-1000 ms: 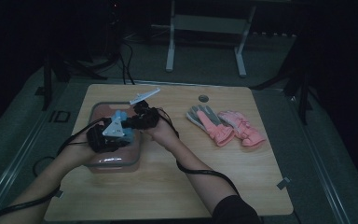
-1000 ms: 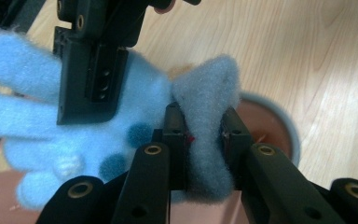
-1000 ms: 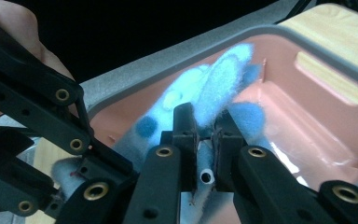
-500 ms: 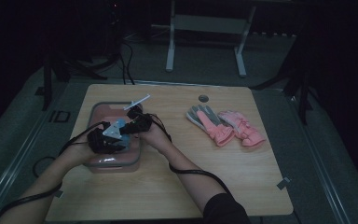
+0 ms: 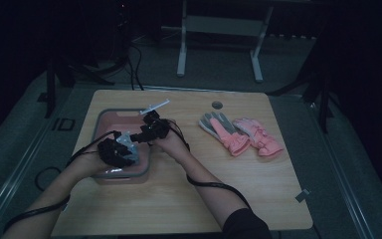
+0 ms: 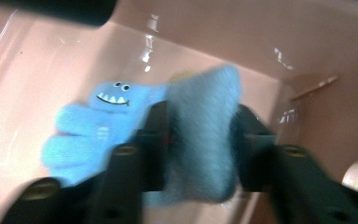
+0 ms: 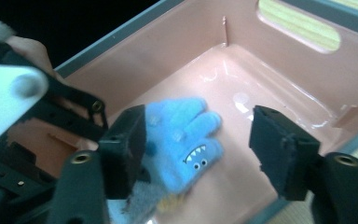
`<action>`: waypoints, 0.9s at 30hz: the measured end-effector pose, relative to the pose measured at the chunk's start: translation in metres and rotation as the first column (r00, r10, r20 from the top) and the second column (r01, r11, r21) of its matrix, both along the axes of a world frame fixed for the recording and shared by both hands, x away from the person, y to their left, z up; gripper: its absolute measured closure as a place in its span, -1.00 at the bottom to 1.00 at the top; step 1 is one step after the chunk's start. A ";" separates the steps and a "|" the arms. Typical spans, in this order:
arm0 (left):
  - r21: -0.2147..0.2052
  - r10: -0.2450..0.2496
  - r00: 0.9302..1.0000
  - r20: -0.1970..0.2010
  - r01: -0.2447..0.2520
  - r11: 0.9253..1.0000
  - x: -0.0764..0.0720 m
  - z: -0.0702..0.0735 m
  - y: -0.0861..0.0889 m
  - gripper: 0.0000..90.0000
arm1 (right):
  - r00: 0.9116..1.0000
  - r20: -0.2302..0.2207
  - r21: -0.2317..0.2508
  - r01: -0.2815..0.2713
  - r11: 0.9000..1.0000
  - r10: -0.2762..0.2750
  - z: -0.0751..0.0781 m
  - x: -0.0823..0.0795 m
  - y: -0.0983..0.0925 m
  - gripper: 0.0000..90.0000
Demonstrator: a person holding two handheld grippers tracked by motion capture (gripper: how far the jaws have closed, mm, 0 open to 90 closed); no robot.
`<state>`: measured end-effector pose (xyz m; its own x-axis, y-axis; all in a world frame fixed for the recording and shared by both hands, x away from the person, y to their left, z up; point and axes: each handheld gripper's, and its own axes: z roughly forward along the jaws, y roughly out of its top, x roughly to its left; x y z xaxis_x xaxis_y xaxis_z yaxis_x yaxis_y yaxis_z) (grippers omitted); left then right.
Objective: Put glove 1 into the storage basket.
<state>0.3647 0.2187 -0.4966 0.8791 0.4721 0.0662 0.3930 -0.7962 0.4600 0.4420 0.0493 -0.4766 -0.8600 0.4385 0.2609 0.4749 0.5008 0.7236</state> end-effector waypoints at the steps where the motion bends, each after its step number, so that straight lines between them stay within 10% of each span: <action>1: -0.005 0.014 1.000 0.000 -0.014 1.000 -0.001 0.001 0.000 0.14 | 1.000 -0.005 0.009 -0.003 1.000 0.003 0.001 0.000 -0.003 -0.36; 9: -0.111 0.117 0.993 0.016 -0.115 0.987 -0.010 0.017 0.003 -0.66 | 0.995 0.017 0.049 -0.101 0.994 0.100 0.008 -0.014 -0.021 -0.61; 27: -0.235 0.126 0.990 0.060 -0.109 0.966 -0.016 0.049 -0.044 -0.68 | 0.994 0.090 0.058 -0.063 0.996 0.058 0.017 -0.027 -0.093 -0.62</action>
